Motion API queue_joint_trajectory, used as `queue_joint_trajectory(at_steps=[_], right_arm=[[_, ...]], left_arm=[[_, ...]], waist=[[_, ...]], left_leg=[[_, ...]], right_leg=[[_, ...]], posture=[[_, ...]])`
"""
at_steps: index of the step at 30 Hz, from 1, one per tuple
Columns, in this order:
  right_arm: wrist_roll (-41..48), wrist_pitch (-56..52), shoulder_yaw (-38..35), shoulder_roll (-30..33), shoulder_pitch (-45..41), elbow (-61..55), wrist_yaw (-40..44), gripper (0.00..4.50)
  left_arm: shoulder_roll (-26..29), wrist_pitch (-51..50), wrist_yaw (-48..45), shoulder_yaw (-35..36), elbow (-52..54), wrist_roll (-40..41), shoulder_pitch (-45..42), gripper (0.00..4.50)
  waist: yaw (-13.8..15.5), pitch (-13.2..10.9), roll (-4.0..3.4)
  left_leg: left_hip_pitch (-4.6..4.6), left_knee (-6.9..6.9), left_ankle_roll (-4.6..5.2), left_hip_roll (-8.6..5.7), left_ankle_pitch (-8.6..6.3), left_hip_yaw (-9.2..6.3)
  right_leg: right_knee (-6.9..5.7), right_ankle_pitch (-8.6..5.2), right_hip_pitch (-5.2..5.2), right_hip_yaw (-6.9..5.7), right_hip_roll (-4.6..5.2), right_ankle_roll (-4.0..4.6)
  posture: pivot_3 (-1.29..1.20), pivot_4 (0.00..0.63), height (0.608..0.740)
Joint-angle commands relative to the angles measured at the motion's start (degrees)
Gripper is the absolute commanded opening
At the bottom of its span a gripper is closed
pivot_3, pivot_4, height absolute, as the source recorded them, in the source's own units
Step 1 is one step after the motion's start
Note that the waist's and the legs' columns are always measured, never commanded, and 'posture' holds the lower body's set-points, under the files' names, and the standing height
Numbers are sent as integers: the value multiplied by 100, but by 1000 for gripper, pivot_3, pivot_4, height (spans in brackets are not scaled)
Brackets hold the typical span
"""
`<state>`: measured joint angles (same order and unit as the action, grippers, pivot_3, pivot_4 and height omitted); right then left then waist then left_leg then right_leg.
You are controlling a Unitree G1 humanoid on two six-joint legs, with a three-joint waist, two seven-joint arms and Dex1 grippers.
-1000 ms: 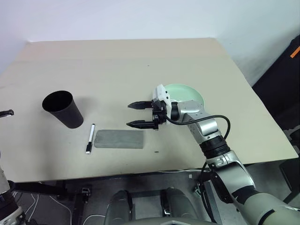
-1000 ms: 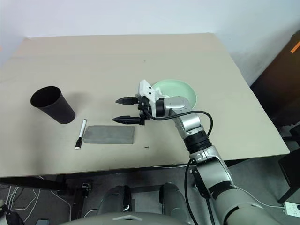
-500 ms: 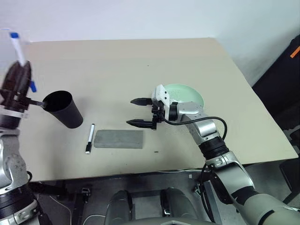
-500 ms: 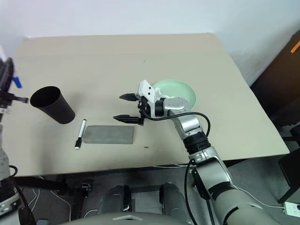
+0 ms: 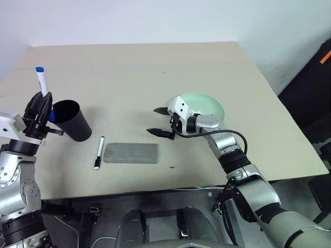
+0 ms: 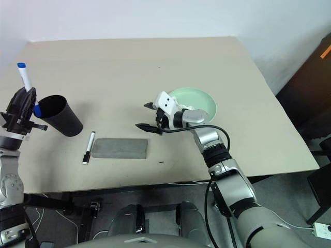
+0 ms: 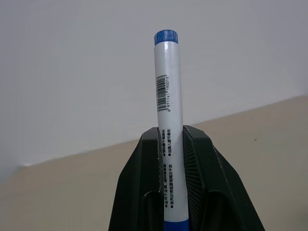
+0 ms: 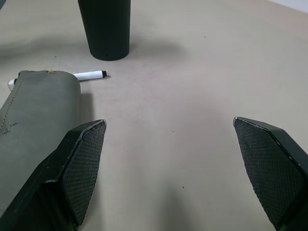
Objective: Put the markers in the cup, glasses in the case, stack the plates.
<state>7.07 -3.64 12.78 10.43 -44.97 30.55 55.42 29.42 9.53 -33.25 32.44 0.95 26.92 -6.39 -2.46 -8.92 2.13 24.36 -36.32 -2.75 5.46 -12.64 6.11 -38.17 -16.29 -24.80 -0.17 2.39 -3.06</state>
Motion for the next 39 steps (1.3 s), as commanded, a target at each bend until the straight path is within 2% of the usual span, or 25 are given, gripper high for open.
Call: queue_joint_trajectory(at_steps=[1,20,22,24,32,39], right_arm=[[-25,178,-99,22,-178,-72,-53,4455],[-67,246,-100,15,-238,-13,-122,4455],[-68,264,-99,4,-251,9,-126,4500],[-72,283,-95,-2,-257,33,-132,4500],[-76,328,-103,-13,-261,86,-109,4500],[172,150,-234,1,-378,115,186,4500]], left_arm=[[-22,289,-45,47,-124,69,-96,272],[-226,205,-89,-56,-333,318,-95,272],[-201,202,-93,-70,-340,318,-76,996],[-193,198,-90,-78,-335,322,-55,1534],[-154,286,172,-22,-319,156,-104,4474],[96,-442,440,-26,702,497,-22,4474]], waist=[[1,0,0],[-1,0,0],[0,0,0],[1,0,0],[2,0,0],[1,0,0]], left_leg=[[0,0,0,0,0,0],[0,-3,0,1,0,1],[0,-2,0,2,0,0],[0,-2,0,2,0,0],[0,-4,0,2,0,0],[0,-4,0,2,0,0]], right_leg=[[0,0,0,0,0,0],[-1,1,1,0,-1,-2],[-2,1,1,0,-1,-2],[-2,1,1,0,-1,-2],[-2,2,1,0,-1,-3],[-2,2,1,0,-1,-3]], posture=[[0,150,726],[0,150,726],[0,150,726],[0,150,726],[0,150,726],[0,150,726]])
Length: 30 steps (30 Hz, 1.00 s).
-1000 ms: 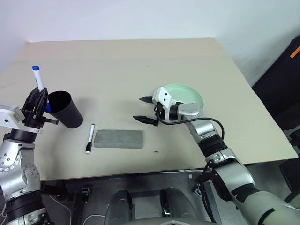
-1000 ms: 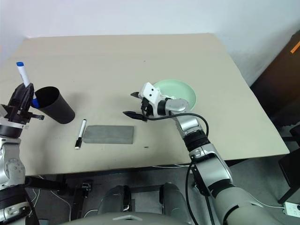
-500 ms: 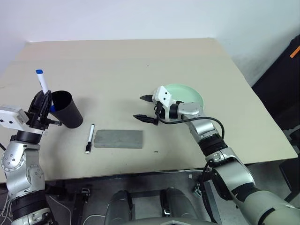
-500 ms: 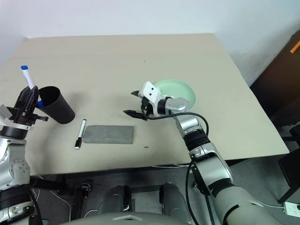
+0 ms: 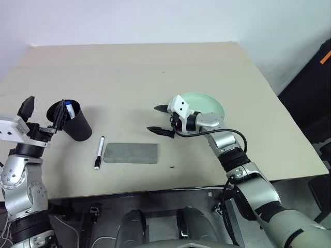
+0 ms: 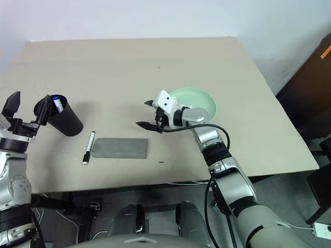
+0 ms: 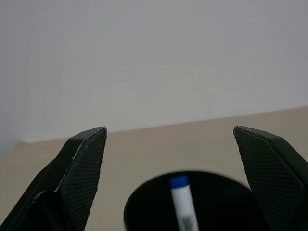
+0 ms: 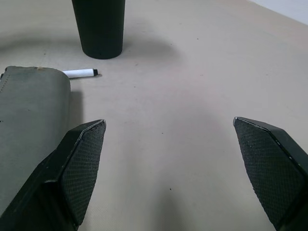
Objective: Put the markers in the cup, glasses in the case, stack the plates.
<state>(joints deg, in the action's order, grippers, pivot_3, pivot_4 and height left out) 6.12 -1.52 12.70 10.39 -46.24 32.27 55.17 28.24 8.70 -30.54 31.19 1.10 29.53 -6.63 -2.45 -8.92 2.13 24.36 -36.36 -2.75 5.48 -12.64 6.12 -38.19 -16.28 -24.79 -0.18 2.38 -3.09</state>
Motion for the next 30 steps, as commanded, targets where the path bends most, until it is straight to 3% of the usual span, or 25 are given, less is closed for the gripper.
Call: queue_joint_trajectory(at_steps=[1,6,11,14,19,23,30], right_arm=[[324,-109,-251,18,-276,-59,287,4500],[799,-289,-446,174,-369,-223,986,4500],[1370,-297,-628,338,-322,-540,1938,4500],[1576,-460,-644,336,-273,-689,2191,4500],[1809,-686,-673,255,-273,-822,2314,4500],[1752,-633,-662,176,-250,-849,2125,4500],[1626,-559,-669,191,-240,-847,1852,4500]], left_arm=[[243,-501,219,101,842,299,19,4474],[566,-1589,607,183,1809,580,413,4474],[850,-2554,205,798,3142,1834,1719,4474],[828,-2844,48,1189,3646,2427,2492,4474],[640,-3207,106,1234,4017,2584,3483,4474],[493,-3392,572,910,3984,2444,3442,4474],[478,-4063,1780,-228,3612,1459,2590,4474]], waist=[[0,0,0],[-1,-2,-3],[-19,-6,-9],[-11,-9,-13],[-14,-13,-21],[6,-14,-21],[-3,-16,-25]], left_leg=[[0,0,0,0,0,-1],[-1,1,0,2,0,-1],[-2,7,0,11,0,1],[-7,8,-1,15,0,-2],[-24,4,-3,13,0,1],[-24,2,-4,9,-1,3],[-24,-3,-3,3,0,4]], right_leg=[[-1,0,0,0,0,0],[0,0,2,1,-1,-1],[4,0,-1,2,-4,-1],[2,-1,0,1,-6,1],[5,-12,13,2,8,26],[8,-14,14,4,14,30],[9,-10,18,6,10,35]], posture=[[0,150,726],[0,150,726],[0,150,726],[0,150,726],[0,150,726],[0,150,726],[0,150,726]])
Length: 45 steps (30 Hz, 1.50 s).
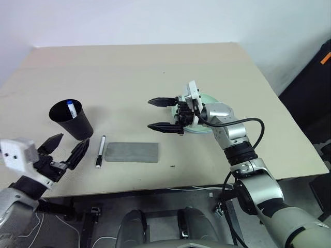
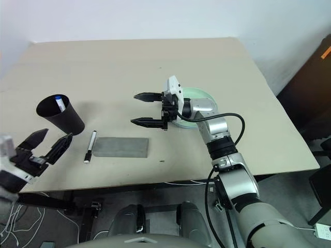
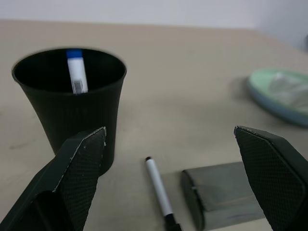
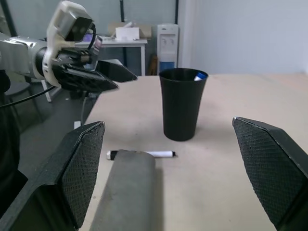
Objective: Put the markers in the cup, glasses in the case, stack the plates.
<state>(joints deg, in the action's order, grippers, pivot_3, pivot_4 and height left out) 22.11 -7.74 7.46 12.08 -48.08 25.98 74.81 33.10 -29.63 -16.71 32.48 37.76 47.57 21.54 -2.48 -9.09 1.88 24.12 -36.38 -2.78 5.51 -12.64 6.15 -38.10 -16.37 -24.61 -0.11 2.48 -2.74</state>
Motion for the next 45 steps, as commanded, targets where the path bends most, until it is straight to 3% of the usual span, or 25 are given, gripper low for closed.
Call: queue_joint_trajectory(at_steps=[1,9,18,40,45], right_arm=[[14,65,-158,42,-61,-217,-155,4500],[-35,83,-228,182,64,-343,-420,4500],[-103,144,-234,276,161,-398,-657,4500],[-415,428,-170,258,127,-154,-850,4500],[-534,513,-120,260,104,-71,-860,4500]], left_arm=[[-31,-310,466,-521,-73,-422,-331,4474],[-221,-1650,1499,-1458,-120,-838,-1109,4474],[-662,-3111,2602,-1352,-159,-1024,-1830,4474],[-761,-3297,2405,-1016,-35,-1599,-1835,4474],[-919,-3282,2245,-1297,-72,-1691,-1759,4474]], waist=[[1,0,0],[7,0,0],[4,1,1],[5,0,1],[13,0,1]], left_leg=[[1,0,0,1,0,0],[4,6,0,4,0,-3],[0,0,1,1,1,-5],[-13,6,0,2,1,-7],[-12,5,0,-4,1,-7]], right_leg=[[0,0,-1,0,-3,-1],[0,11,-5,1,-12,-22],[-2,13,1,1,-13,-24],[-2,12,7,6,-15,-23],[-1,12,8,7,-3,-22]], posture=[[0,150,726],[0,150,726],[0,150,726],[0,150,726],[0,150,726]])
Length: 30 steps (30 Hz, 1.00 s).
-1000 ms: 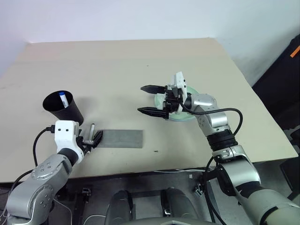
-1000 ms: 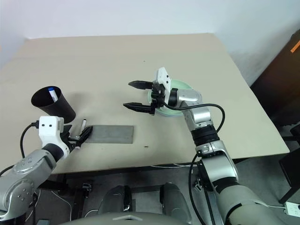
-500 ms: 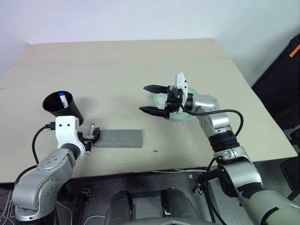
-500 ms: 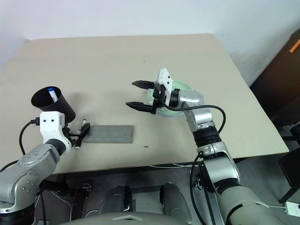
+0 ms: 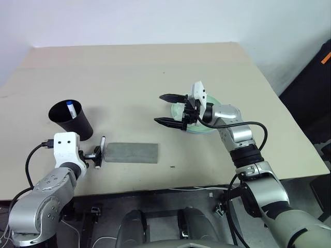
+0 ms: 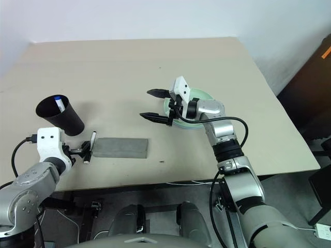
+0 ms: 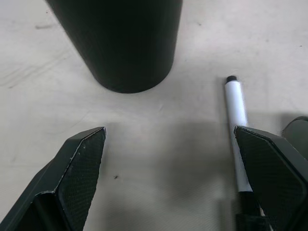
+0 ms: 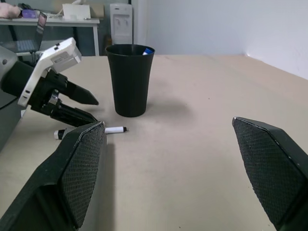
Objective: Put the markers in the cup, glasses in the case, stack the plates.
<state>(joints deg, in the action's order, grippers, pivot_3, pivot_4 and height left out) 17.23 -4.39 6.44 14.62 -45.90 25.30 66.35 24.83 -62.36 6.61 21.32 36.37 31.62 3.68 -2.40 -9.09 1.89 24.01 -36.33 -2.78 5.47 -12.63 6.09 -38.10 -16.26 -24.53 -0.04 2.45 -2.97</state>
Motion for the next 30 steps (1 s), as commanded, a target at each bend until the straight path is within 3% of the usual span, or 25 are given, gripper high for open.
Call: queue_joint_trajectory(at_steps=[1,18,27,30], right_arm=[[-72,194,-23,4,-128,24,-27,4500],[-231,296,-54,61,-86,67,-82,4500],[-350,374,-36,80,-84,139,-121,4500],[-370,381,-41,75,-89,154,-129,4500]], left_arm=[[-156,-2,-114,-224,59,-87,-5,4474],[-349,112,-517,-597,157,-381,-364,4474],[-554,-520,-359,-542,160,-546,-335,4474],[-737,-736,-211,-360,235,-575,-472,3922]], waist=[[7,0,0],[14,-1,-1],[6,-1,-1],[4,-1,-1]], left_leg=[[0,0,0,-2,0,0],[5,-1,1,-6,0,-2],[5,-1,1,-6,0,-3],[4,-1,1,-6,0,-3]], right_leg=[[0,0,1,0,1,1],[2,0,0,-1,0,-1],[2,0,0,-1,0,-2],[2,0,0,-1,-1,-2]], posture=[[0,150,726],[0,150,726],[0,150,726],[0,150,726]])
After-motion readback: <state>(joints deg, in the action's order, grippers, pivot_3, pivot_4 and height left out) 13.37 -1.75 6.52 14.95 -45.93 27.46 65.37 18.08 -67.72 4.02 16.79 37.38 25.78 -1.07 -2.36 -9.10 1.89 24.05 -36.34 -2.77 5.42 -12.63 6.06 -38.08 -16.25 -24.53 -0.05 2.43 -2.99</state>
